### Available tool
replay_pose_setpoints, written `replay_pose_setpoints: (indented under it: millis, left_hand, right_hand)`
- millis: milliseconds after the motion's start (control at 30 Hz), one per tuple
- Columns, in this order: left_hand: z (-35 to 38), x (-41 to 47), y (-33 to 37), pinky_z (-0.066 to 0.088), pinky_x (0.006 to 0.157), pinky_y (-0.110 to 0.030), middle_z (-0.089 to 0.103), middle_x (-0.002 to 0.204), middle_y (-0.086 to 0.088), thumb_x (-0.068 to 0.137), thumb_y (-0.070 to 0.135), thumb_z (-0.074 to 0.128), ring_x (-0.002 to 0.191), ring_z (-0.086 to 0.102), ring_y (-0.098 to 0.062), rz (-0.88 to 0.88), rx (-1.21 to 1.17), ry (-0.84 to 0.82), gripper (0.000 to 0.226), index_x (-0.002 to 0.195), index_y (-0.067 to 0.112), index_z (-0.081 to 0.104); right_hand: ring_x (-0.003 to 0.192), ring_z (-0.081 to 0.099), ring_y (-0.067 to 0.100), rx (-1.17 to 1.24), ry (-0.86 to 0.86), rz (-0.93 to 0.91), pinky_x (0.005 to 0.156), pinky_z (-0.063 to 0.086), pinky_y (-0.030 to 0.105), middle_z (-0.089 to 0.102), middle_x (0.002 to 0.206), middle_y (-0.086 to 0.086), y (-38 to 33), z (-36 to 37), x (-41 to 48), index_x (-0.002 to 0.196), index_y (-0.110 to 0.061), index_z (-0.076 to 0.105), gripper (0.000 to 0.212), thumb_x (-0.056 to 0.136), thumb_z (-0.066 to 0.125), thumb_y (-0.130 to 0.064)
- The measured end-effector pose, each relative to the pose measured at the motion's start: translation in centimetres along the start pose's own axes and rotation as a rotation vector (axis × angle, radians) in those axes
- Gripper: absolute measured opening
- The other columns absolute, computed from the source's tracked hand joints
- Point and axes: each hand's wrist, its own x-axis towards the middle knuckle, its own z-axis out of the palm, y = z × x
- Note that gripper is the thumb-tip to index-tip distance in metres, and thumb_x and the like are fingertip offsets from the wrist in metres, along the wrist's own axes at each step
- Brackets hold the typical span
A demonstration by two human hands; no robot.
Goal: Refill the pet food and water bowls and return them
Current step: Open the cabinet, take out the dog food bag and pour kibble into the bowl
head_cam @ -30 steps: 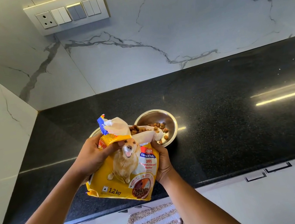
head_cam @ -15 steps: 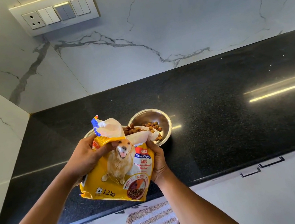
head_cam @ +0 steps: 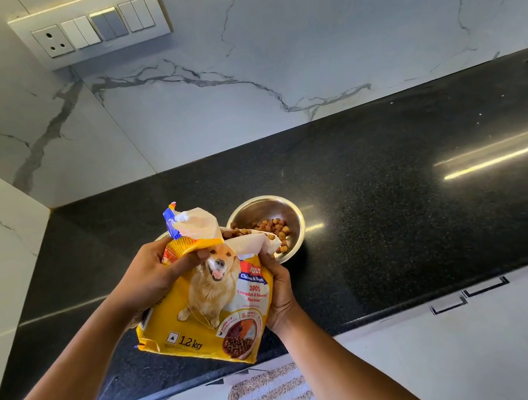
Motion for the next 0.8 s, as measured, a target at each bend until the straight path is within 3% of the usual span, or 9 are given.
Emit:
replay_pose_setpoints:
  millis: [133,267,400,500,533,667,800]
  left_hand:
    - [0.0,0.1,-0.1,0.062,0.072,-0.035,0.079,0.097,0.004,0.059,0.067,0.081,0.085,0.077,-0.016,-0.009,-0.017,0.001,0.066,0.112,0.032,0.066]
    - [-0.1,0.1,0.2,0.061,0.069,-0.031,0.078,0.097,0.010,0.037,0.081,0.080,0.086,0.077,-0.014,-0.004,0.002,-0.011,0.088,0.110,0.033,0.066]
    - [-0.2,0.2,0.3,0.061,0.068,-0.028,0.078,0.095,0.013,0.043,0.078,0.080,0.085,0.077,-0.013,0.004,0.012,-0.017,0.080,0.108,0.035,0.066]
    - [-0.1,0.4,0.3,0.062,0.075,-0.036,0.078,0.093,0.011,0.066,0.055,0.076,0.086,0.077,-0.017,-0.019,0.019,-0.010,0.048,0.108,0.033,0.066]
    - [-0.1,0.5,0.4,0.062,0.075,-0.037,0.078,0.092,0.010,0.066,0.055,0.076,0.086,0.077,-0.017,-0.027,0.020,-0.014,0.048,0.107,0.033,0.066]
    - [-0.3,0.3,1.0,0.060,0.063,-0.028,0.079,0.093,0.008,0.028,0.083,0.079,0.082,0.078,-0.016,-0.038,0.034,-0.026,0.095,0.107,0.032,0.068]
    - [-0.7,0.6,0.8,0.061,0.067,-0.033,0.079,0.094,0.007,0.024,0.083,0.079,0.083,0.078,-0.018,-0.042,0.033,-0.024,0.101,0.109,0.030,0.068]
  right_hand:
    - [0.122,0.061,0.038,-0.018,-0.008,0.003,0.114,0.037,0.059,0.065,0.134,0.020,0.1,-0.1,0.2,0.139,-0.011,0.063,0.073,0.083,0.080,-0.054]
    - [0.121,0.061,0.038,-0.023,-0.004,0.002,0.117,0.033,0.060,0.066,0.133,0.019,0.2,-0.1,0.3,0.135,-0.012,0.067,0.072,0.080,0.082,-0.055]
    - [0.114,0.068,0.035,0.004,0.005,-0.012,0.104,0.050,0.055,0.071,0.126,0.018,0.0,0.2,0.2,0.129,-0.013,0.072,0.066,0.078,0.083,-0.053]
    - [0.116,0.066,0.036,-0.005,0.002,-0.022,0.106,0.047,0.056,0.069,0.128,0.018,0.1,0.3,0.1,0.132,-0.012,0.070,0.070,0.078,0.082,-0.055]
    - [0.117,0.064,0.036,-0.016,0.005,-0.024,0.109,0.044,0.057,0.068,0.129,0.018,0.1,0.3,0.1,0.133,-0.012,0.068,0.072,0.079,0.082,-0.056]
    - [0.124,0.059,0.039,-0.032,-0.007,-0.004,0.117,0.033,0.060,0.062,0.138,0.019,0.4,0.3,0.2,0.142,-0.013,0.061,0.077,0.082,0.078,-0.059]
    - [0.120,0.066,0.034,-0.023,-0.016,0.004,0.113,0.043,0.057,0.069,0.132,0.015,0.5,0.5,0.0,0.133,-0.017,0.071,0.068,0.080,0.078,-0.059]
